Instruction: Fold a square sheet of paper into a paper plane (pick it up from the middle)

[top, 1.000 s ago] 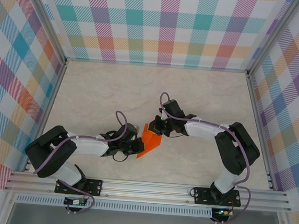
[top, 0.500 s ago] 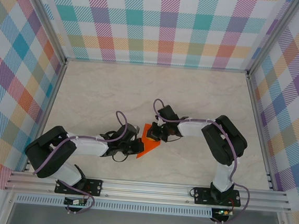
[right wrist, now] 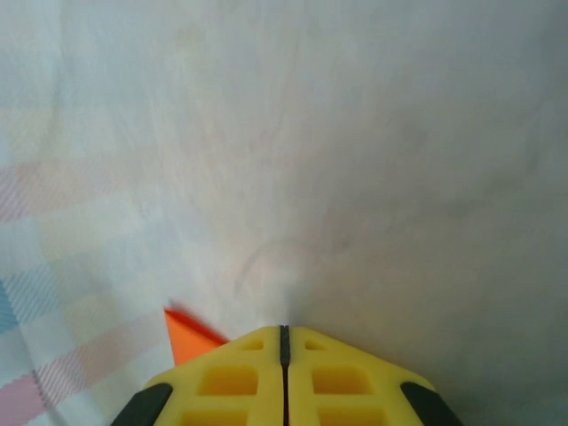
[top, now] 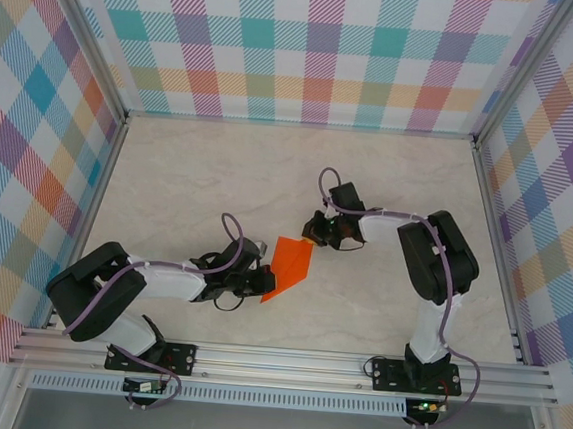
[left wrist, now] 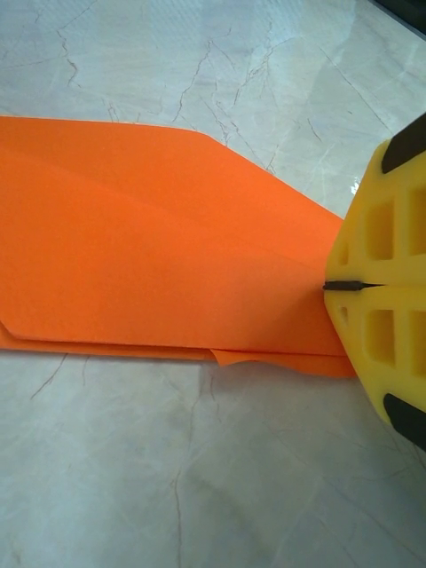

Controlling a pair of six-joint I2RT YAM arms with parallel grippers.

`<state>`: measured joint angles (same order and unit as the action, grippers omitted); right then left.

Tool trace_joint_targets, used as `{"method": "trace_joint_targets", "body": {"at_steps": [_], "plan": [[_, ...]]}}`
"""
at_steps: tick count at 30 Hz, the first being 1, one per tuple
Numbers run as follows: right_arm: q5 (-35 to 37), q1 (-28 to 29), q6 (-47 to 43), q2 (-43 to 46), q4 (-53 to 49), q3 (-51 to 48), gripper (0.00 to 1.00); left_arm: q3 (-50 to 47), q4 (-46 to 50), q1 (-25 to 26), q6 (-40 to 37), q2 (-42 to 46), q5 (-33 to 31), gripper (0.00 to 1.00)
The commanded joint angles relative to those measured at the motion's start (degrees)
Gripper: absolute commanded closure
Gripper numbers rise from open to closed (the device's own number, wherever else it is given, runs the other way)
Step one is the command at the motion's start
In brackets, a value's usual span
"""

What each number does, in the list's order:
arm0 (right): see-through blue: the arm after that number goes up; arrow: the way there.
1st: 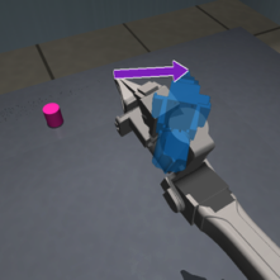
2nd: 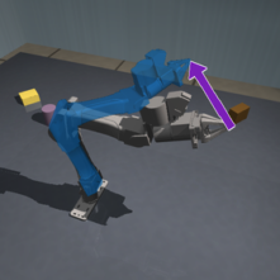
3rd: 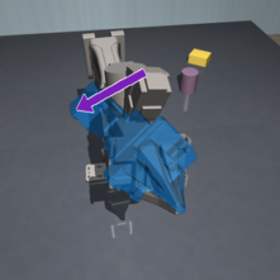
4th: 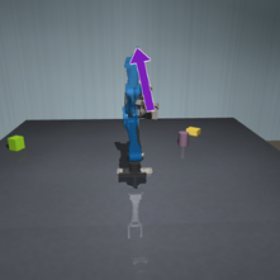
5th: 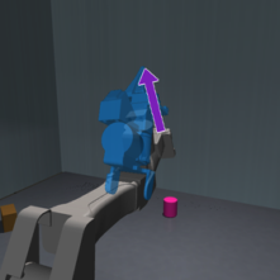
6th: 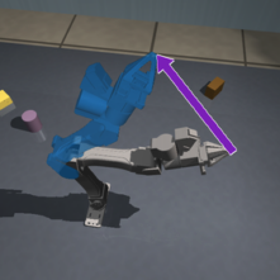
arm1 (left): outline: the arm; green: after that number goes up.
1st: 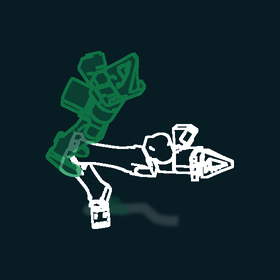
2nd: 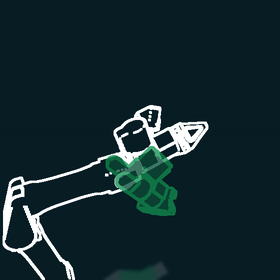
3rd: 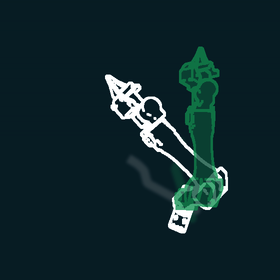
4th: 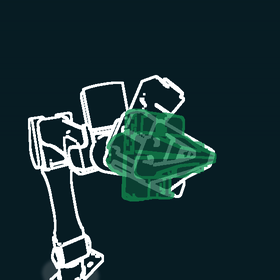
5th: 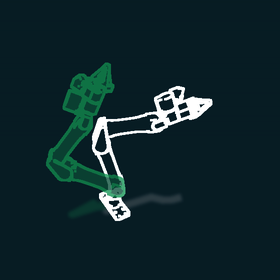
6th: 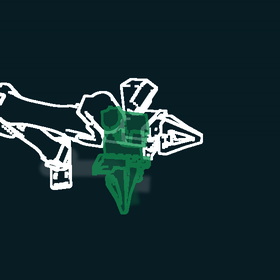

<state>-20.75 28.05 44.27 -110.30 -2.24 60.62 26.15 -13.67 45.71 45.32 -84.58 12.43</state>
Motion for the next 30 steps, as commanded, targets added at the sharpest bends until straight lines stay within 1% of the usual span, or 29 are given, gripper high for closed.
{"method": "trace_joint_targets", "body": {"at_steps": [1,3,5,6,9,11,14,17,18,21,25,30], "plan": [[4.45,-0.90,-4.16,2.39,-4.05,3.67,0.92,-3.12,13.62,0.15,-1.75,-3.67,-1.01,1.00],[3.57,-0.90,-4.07,4.55,-4.18,3.81,0.91,-2.83,13.66,0.17,-1.95,-3.74,-0.83,1.00],[-0.25,-0.18,-2.44,6.60,-1.32,2.07,0.90,-1.85,14.82,0.18,-2.42,-3.92,-0.98,1.00],[-0.96,0.48,-1.94,7.39,-0.47,1.39,0.90,-1.53,15.27,0.11,-2.60,-3.93,-1.15,1.00],[-0.77,4.13,-0.35,8.46,0.26,-0.40,0.91,-1.23,14.69,0.17,-2.43,-3.93,-0.97,1.00],[-1.30,6.02,1.66,8.50,2.87,-2.57,0.91,-1.03,14.57,0.11,-2.31,-3.93,-0.89,1.00],[-0.19,7.67,4.37,8.31,6.88,-6.75,0.92,-0.75,15.15,0.16,-2.43,-3.85,-0.91,1.00],[-0.31,7.63,5.45,7.06,9.70,-9.70,0.93,-1.10,14.86,0.15,-2.30,-3.84,-0.86,1.00],[-0.18,7.63,4.75,6.42,9.35,-9.75,0.93,-1.14,14.70,0.14,-2.19,-4.01,-0.76,1.00],[3.72,7.09,2.28,4.92,5.71,-9.21,0.93,-1.45,14.69,0.22,-2.10,-4.19,-0.48,1.00],[4.92,3.25,0.47,2.49,4.46,-8.11,0.93,-1.94,15.07,0.12,-2.23,-3.75,-0.57,1.00],[4.82,-1.11,-1.69,2.63,3.16,-5.44,0.92,-3.00,14.11,0.12,-1.59,-3.27,-0.59,1.00]]}}
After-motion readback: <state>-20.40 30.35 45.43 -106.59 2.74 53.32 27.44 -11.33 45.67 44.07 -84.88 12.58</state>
